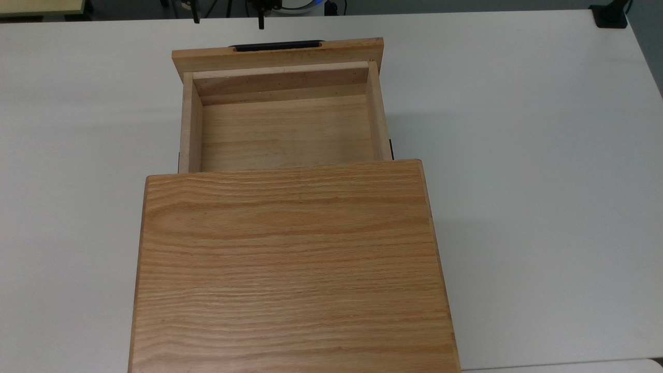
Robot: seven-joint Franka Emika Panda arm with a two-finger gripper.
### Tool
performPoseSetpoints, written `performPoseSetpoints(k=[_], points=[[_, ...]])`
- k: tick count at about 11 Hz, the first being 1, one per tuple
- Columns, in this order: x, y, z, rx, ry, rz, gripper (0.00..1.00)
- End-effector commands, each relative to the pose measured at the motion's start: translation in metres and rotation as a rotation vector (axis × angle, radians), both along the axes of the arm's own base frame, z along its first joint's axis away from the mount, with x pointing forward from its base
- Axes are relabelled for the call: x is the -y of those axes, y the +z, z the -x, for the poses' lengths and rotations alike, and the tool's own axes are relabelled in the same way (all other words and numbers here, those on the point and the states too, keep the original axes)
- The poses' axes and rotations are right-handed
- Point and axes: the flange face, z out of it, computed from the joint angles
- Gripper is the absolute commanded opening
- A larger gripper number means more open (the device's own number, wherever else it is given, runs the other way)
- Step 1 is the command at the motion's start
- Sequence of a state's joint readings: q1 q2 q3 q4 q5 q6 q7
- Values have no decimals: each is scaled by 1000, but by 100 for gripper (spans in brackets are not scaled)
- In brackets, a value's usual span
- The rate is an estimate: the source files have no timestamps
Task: Open the drawer by sliding it
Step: 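Release the handle and lift the gripper away from the drawer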
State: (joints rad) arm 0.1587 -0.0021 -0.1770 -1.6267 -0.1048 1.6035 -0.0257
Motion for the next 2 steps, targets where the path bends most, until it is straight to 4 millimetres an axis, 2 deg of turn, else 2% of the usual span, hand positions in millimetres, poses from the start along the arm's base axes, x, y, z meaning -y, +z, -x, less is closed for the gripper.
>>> performPoseSetpoints(k=[1, 2], points=[[0, 11, 2, -17, 20, 16, 100], [2, 11, 3, -17, 17, 18, 100]])
